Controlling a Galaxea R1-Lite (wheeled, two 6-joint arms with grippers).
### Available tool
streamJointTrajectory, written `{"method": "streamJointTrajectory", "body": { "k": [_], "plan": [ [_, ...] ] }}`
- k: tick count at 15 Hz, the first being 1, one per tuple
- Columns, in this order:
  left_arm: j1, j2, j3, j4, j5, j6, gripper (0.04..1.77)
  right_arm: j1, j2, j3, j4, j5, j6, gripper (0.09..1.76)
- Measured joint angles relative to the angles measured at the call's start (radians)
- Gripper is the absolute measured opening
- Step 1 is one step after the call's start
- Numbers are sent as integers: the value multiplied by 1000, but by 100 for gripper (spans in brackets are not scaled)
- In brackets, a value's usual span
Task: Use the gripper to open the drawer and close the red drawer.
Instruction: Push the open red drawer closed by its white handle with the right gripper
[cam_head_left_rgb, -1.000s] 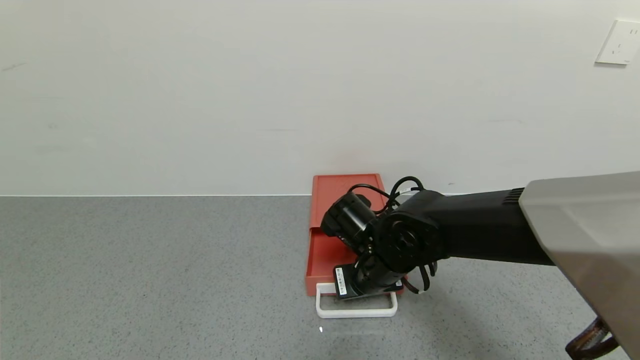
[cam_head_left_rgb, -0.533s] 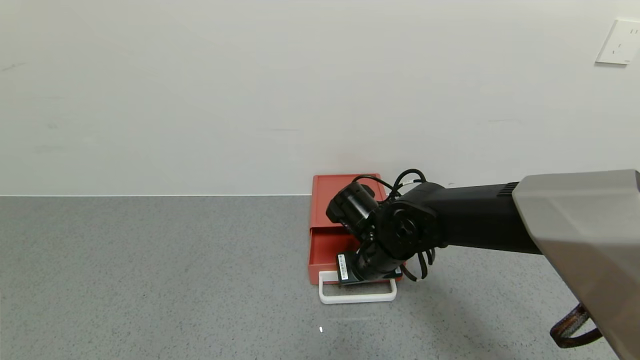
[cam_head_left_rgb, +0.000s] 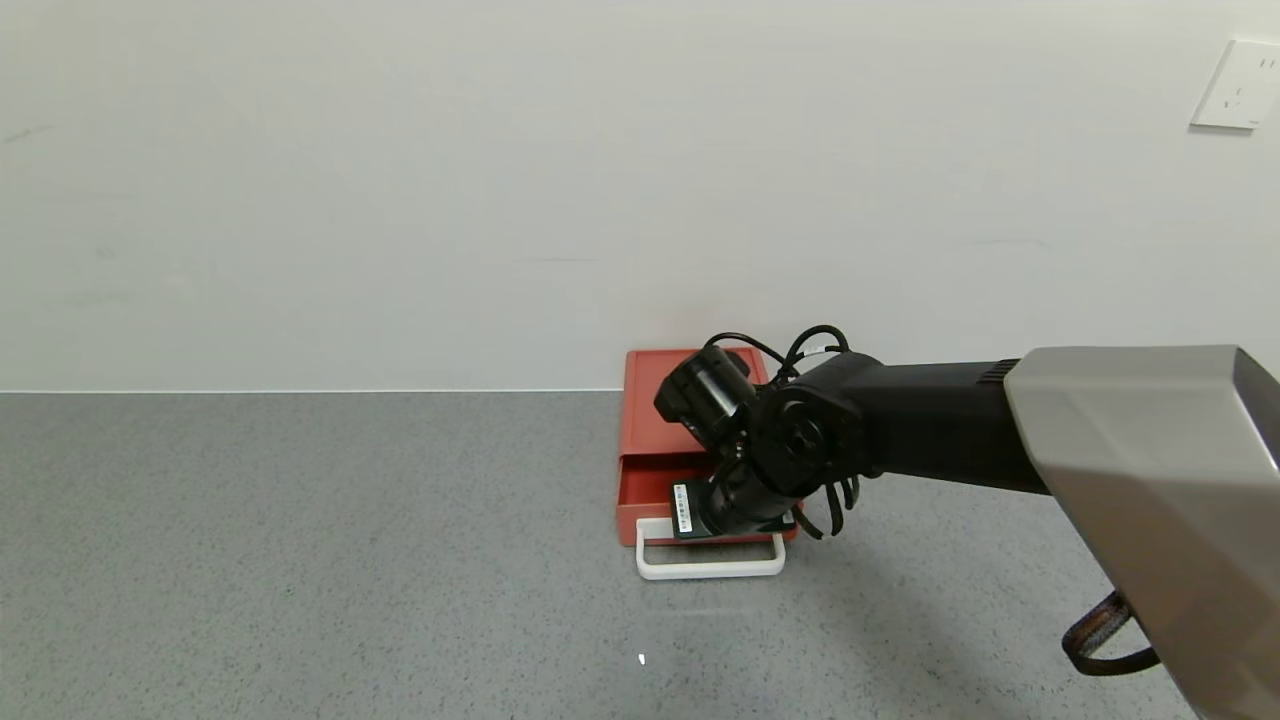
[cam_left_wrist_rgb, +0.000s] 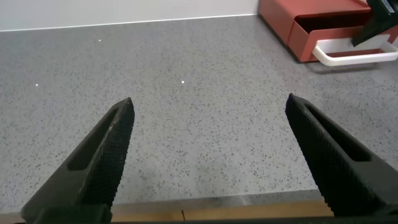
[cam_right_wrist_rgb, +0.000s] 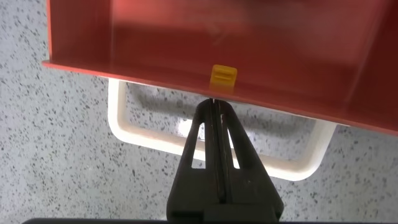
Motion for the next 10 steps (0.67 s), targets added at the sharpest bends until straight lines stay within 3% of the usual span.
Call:
{"method": "streamJointTrajectory", "body": {
  "k": [10],
  "plan": [
    [0, 0, 0, 0, 0, 0, 175, -35, 43, -30, -122, 0, -48, 11]
  ]
}}
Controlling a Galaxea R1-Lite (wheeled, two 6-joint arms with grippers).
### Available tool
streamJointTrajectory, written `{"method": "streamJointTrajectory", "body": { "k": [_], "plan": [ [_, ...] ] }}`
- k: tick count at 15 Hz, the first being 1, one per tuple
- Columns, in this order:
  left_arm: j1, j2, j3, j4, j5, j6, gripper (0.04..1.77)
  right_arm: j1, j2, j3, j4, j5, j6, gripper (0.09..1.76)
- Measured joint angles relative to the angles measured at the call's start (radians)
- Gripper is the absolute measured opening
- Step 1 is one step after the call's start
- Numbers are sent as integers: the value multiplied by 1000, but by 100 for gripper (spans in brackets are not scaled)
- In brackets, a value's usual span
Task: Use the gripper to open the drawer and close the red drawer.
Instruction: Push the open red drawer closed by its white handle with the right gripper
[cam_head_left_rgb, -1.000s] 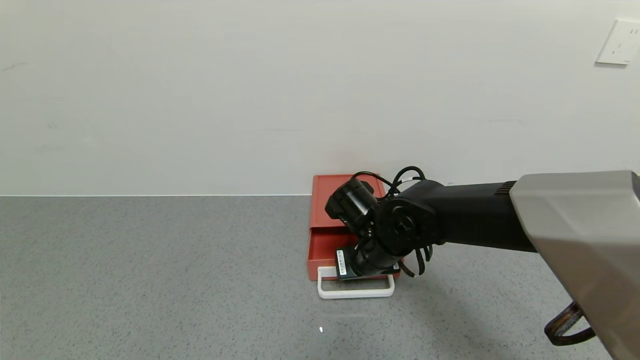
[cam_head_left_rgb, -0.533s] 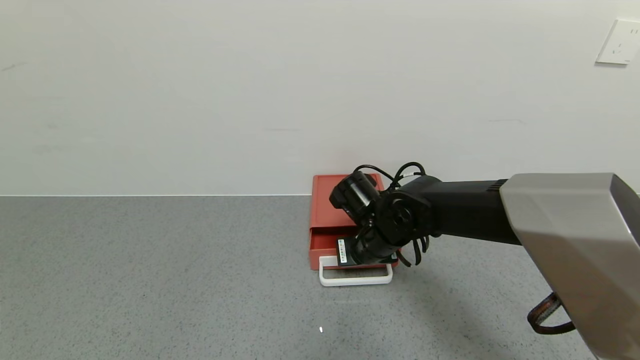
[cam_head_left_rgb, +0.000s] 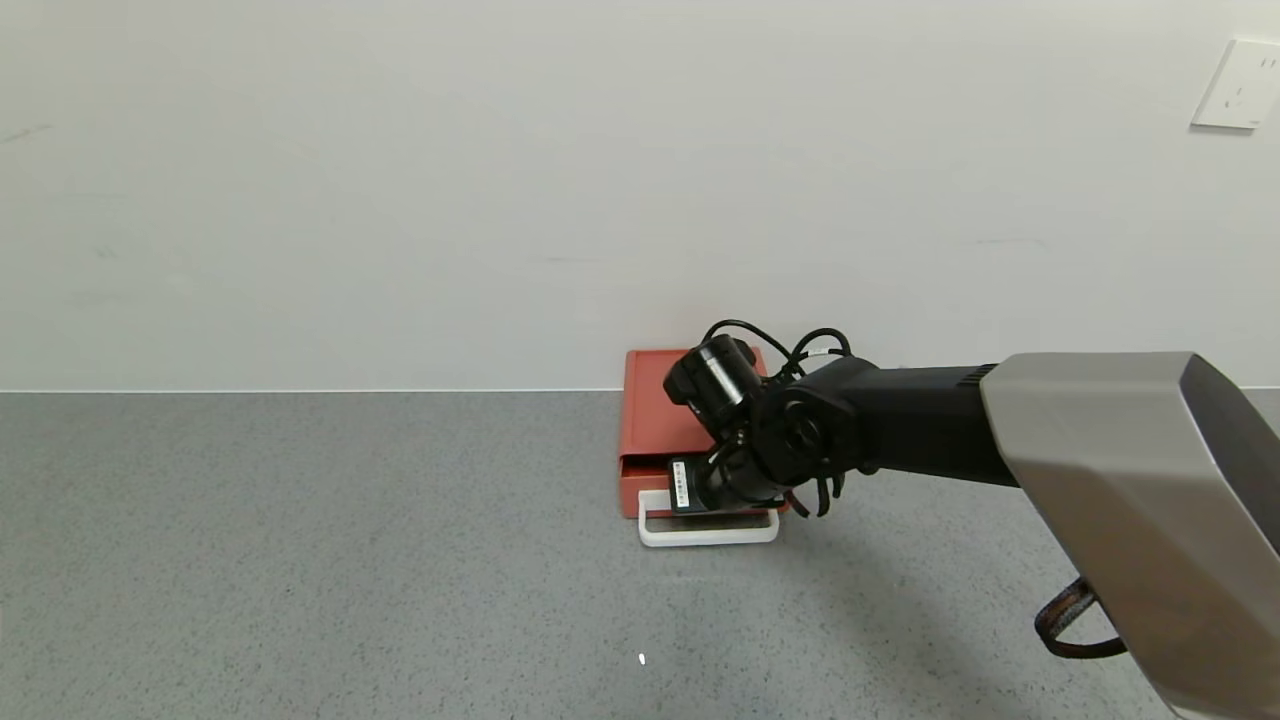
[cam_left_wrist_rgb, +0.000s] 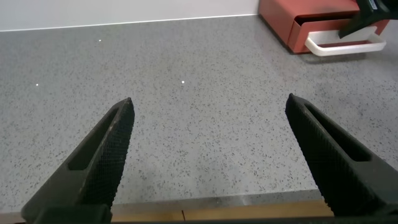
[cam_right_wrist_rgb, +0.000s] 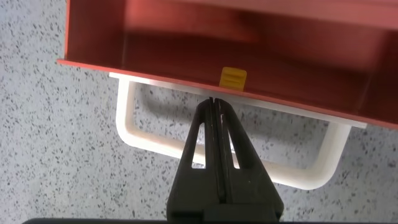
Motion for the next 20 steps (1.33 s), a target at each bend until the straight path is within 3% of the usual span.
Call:
{"method": "streamJointTrajectory", "body": {
  "k": [20],
  "plan": [
    [0, 0, 0, 0, 0, 0, 175, -48, 39, -2, -146, 0, -55, 11]
  ]
}}
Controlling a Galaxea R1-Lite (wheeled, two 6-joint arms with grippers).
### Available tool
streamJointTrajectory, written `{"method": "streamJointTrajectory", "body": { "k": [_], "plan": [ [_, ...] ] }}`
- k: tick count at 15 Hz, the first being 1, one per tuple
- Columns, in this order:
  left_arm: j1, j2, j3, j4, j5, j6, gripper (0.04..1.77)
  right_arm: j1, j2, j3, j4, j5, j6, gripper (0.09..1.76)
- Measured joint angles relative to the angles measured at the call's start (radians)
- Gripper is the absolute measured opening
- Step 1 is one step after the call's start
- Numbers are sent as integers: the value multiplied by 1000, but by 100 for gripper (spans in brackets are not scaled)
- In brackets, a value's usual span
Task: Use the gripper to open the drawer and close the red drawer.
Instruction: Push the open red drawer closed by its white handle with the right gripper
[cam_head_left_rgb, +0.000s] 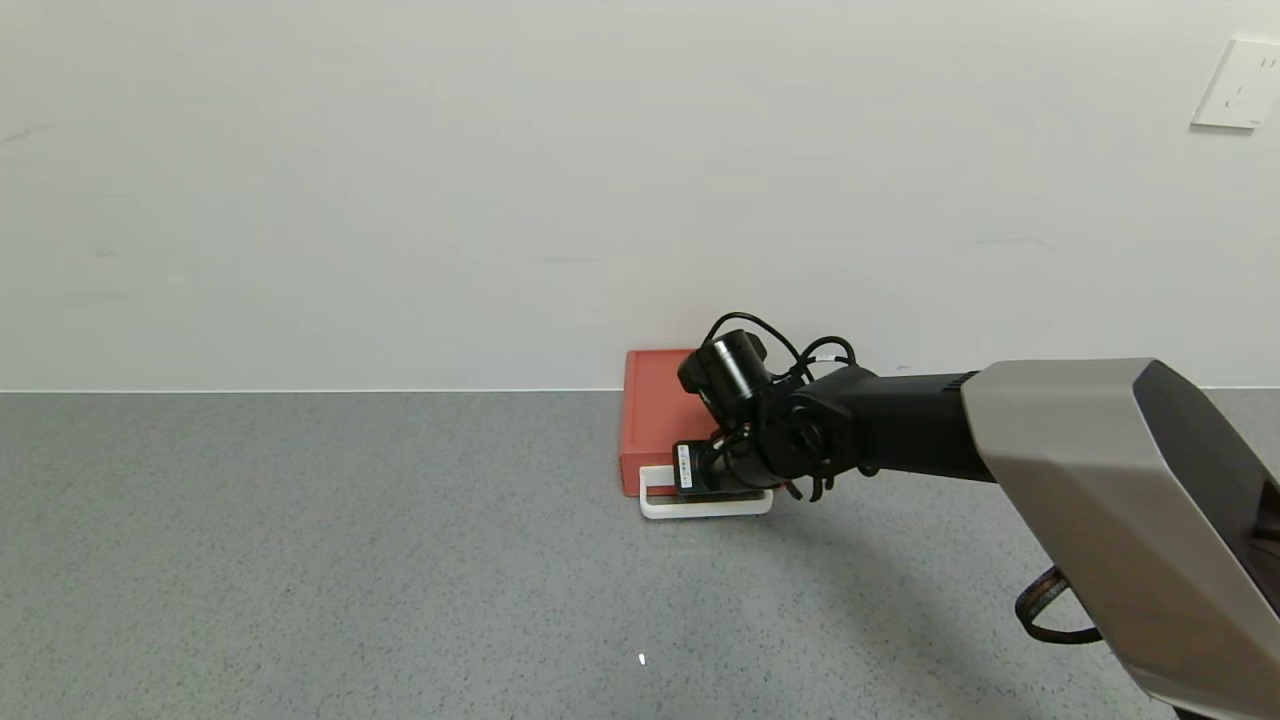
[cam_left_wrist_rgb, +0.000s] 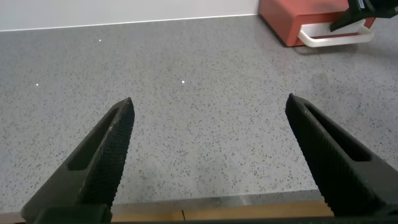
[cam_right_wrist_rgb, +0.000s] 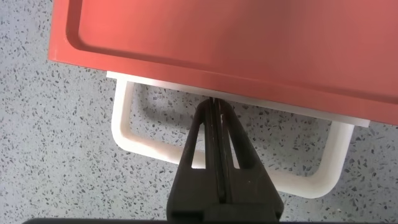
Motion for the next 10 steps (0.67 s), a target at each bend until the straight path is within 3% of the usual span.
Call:
{"method": "streamJointTrajectory", "body": {
  "k": [6, 10],
  "plan": [
    [0, 0, 0, -2, 0, -1, 175, 13, -47, 12, 62, 1, -4, 11],
    [0, 0, 0, -2, 0, 0, 175, 45, -208, 75, 164, 12, -39, 11]
  ]
}}
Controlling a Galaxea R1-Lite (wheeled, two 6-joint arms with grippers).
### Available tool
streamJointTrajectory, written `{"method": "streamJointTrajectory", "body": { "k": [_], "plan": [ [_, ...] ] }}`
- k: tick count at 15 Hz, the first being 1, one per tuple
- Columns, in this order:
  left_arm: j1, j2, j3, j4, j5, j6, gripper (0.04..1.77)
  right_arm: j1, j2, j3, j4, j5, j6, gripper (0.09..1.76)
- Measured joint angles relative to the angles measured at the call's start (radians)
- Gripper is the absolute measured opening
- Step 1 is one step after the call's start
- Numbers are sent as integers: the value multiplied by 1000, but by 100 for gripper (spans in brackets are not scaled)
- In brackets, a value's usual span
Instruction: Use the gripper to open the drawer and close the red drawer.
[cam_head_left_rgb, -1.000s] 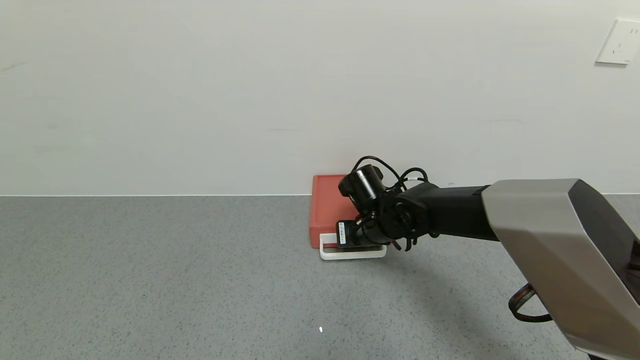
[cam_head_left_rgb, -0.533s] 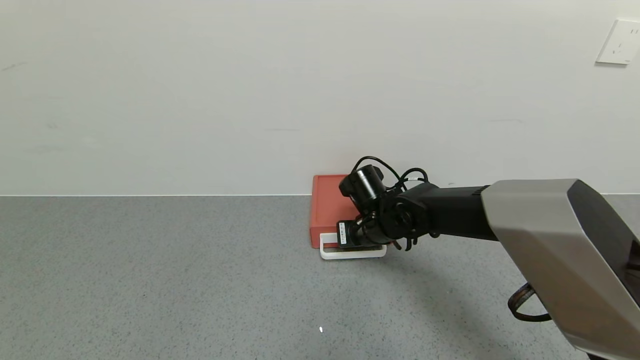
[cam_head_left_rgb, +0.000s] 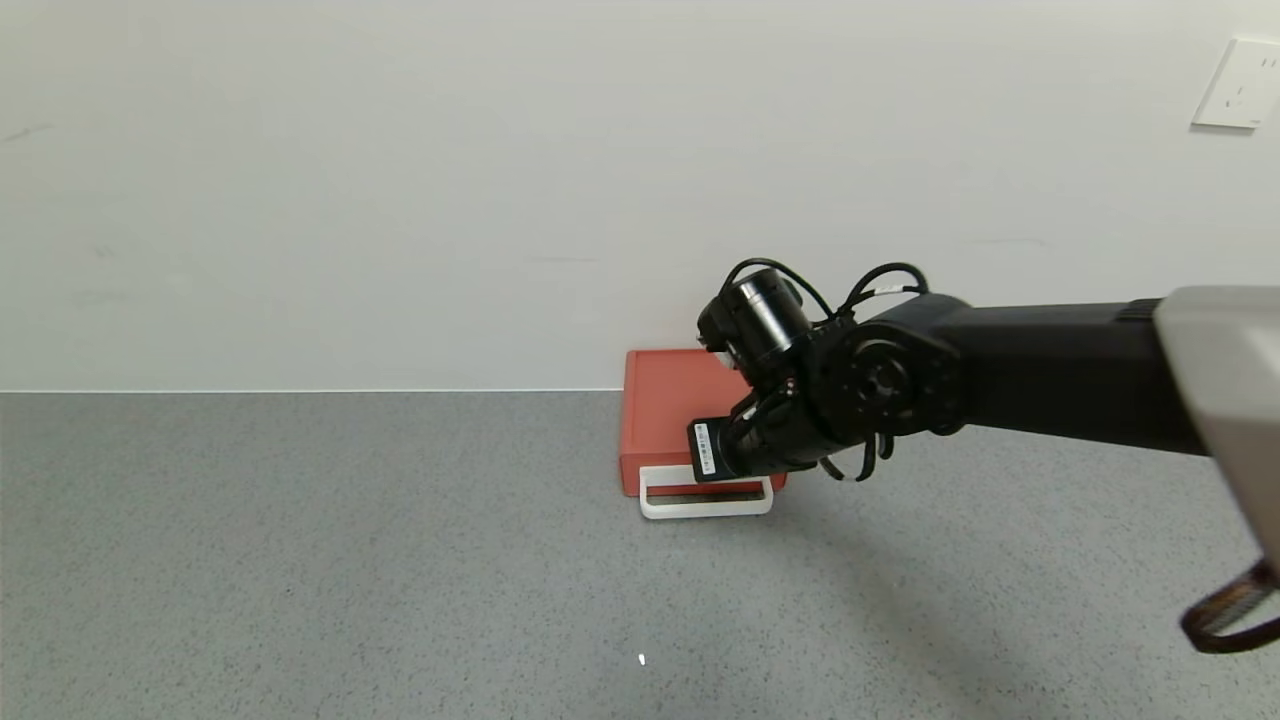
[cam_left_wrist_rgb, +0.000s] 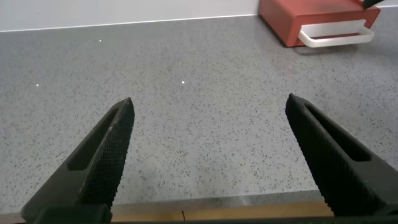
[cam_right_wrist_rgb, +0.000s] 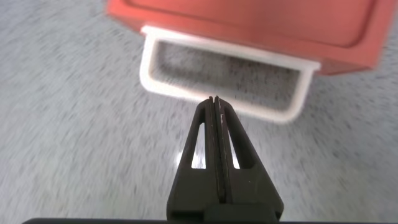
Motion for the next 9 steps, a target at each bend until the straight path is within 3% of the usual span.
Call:
{"method": "streamJointTrajectory", "body": {
  "k": [5, 9],
  "plan": [
    [0, 0, 0, 0, 0, 0, 175, 16, -367, 217, 16, 6, -147, 11],
    [0, 0, 0, 0, 0, -1, 175, -35, -645, 428, -1, 43, -251, 11]
  ]
}}
